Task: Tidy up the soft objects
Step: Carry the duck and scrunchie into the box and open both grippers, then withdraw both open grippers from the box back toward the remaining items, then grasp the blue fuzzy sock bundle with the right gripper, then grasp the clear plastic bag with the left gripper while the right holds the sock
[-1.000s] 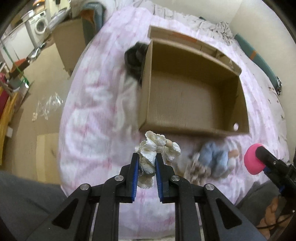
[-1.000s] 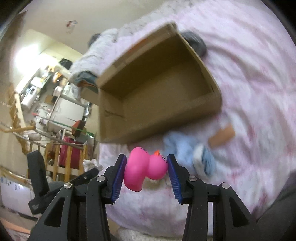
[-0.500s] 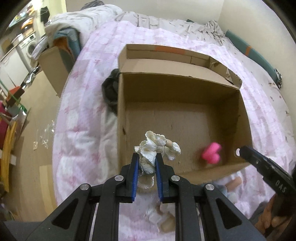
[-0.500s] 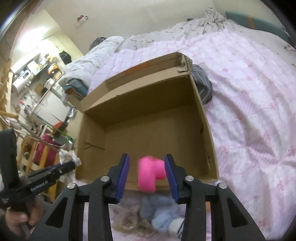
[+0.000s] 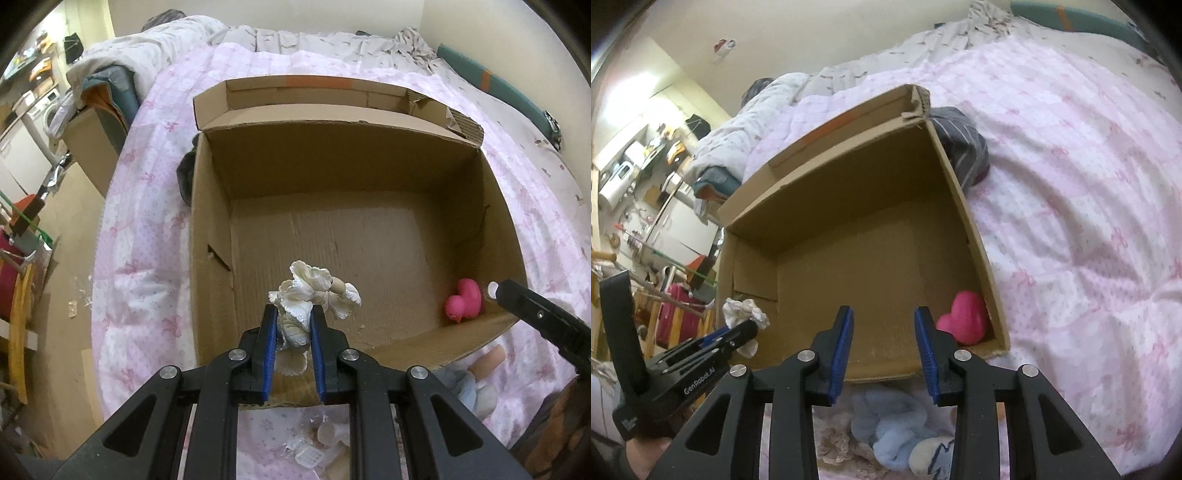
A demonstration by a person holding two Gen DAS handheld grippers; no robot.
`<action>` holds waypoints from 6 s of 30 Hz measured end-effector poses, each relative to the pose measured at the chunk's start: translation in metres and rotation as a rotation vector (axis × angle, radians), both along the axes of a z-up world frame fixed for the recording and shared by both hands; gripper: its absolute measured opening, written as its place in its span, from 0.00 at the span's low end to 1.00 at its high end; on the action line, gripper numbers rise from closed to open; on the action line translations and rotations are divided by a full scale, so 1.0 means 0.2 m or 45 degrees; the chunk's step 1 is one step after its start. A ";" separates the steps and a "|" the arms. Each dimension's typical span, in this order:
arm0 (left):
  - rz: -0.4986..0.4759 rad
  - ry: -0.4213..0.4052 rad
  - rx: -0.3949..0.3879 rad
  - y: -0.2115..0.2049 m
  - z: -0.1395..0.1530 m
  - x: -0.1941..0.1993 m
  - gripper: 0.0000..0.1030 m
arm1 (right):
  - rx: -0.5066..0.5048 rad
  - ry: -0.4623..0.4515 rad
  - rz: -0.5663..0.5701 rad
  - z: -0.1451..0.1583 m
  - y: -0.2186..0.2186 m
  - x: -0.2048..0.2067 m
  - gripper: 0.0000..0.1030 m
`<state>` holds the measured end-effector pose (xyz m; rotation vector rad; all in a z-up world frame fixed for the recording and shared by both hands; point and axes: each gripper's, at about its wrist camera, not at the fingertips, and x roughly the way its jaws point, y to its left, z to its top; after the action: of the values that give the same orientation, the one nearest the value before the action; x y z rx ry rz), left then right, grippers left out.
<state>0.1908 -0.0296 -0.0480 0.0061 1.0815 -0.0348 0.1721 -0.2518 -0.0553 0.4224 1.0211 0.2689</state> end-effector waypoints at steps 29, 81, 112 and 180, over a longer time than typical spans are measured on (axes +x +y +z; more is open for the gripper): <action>0.004 -0.114 -0.026 0.00 0.12 -0.10 0.63 | -0.085 -0.089 0.016 0.04 0.06 -0.01 1.00; 0.177 -0.207 0.041 0.18 0.20 -0.60 0.63 | -0.271 -0.278 0.022 0.23 0.05 -0.45 1.00; 0.277 -0.074 -0.018 0.25 0.09 -0.53 0.63 | -0.349 0.402 -0.080 -0.37 0.30 -0.26 1.00; 0.339 0.068 -0.163 0.38 0.05 -0.66 0.12 | 0.455 0.177 0.182 -0.02 0.00 -0.42 0.40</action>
<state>0.0591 0.0455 -0.0387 -0.2554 1.1239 0.1365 0.0883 -0.2509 -0.0600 0.6996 1.1449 0.5611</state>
